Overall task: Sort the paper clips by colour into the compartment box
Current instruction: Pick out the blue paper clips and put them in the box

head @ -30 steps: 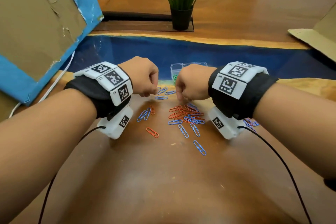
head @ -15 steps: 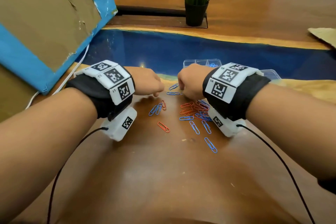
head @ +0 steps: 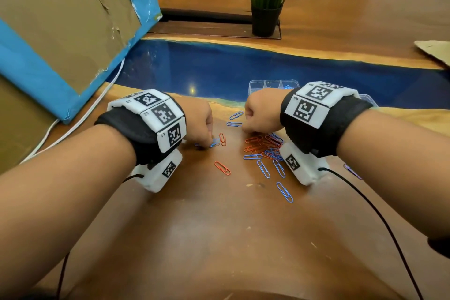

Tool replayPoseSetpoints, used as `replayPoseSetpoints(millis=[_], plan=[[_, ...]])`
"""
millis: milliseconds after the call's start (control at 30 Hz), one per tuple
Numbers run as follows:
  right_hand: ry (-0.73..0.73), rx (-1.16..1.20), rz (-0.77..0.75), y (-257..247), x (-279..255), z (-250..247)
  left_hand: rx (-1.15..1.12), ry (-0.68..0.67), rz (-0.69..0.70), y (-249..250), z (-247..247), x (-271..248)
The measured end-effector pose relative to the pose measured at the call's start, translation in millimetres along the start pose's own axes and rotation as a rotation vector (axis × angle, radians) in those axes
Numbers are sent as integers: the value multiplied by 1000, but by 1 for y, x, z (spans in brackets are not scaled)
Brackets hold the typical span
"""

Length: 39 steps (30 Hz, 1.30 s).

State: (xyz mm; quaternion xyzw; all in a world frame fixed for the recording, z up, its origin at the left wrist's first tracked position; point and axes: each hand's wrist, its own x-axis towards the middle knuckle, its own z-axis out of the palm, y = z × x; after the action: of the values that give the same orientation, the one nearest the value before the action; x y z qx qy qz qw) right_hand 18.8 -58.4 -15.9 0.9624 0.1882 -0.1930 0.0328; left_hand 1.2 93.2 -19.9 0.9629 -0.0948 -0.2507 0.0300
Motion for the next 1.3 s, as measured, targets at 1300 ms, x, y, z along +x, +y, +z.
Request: replayPoseSetpoints(millis=[1300], plan=[[433, 442, 293, 87, 29, -36, -557, 374, 58, 73, -47, 73]])
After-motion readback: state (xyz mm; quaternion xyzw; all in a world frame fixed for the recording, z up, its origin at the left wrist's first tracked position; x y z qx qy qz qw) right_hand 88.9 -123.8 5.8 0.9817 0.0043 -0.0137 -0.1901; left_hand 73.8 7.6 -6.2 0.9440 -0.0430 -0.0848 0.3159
